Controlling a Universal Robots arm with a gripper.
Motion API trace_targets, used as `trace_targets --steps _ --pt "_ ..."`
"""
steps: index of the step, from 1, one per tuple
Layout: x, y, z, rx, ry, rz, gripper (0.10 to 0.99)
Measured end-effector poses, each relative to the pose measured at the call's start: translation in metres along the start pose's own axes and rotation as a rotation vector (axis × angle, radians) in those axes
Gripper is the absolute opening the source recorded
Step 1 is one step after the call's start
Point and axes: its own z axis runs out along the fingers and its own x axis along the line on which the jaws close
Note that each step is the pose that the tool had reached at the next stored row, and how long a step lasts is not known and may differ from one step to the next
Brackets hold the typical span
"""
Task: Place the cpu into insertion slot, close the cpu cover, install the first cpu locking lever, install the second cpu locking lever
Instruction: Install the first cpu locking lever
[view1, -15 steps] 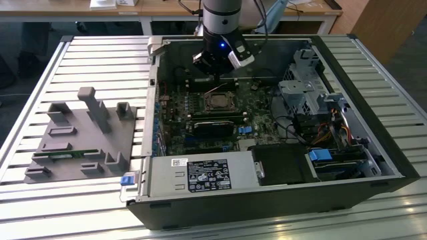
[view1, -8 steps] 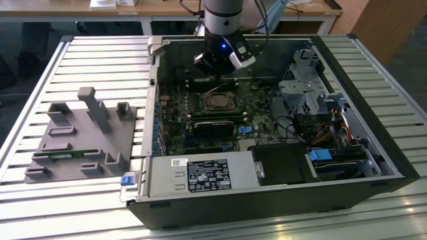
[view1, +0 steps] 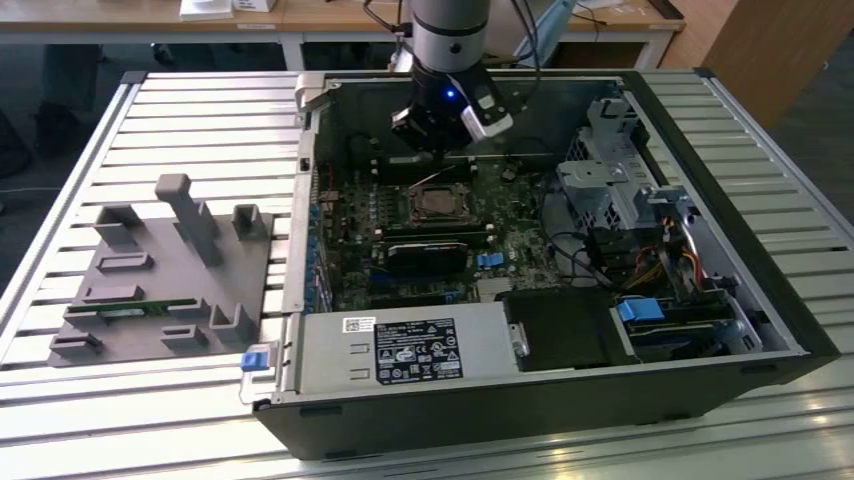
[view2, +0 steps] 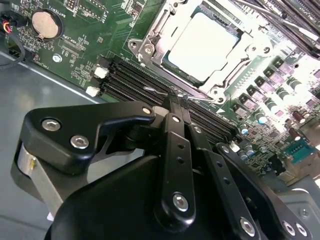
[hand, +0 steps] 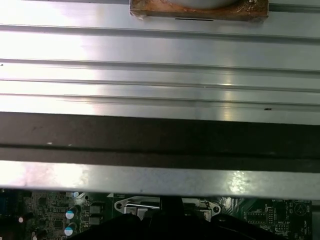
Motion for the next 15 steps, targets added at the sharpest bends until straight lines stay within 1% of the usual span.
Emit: trace_targets --steps 6,15 --pt "-0.0025 0.001 0.0025 0.0 -0.0001 0.0 0.106" --pt "-0.0099 0.0016 0.0057 0.0 0.0 0.0 0.106"
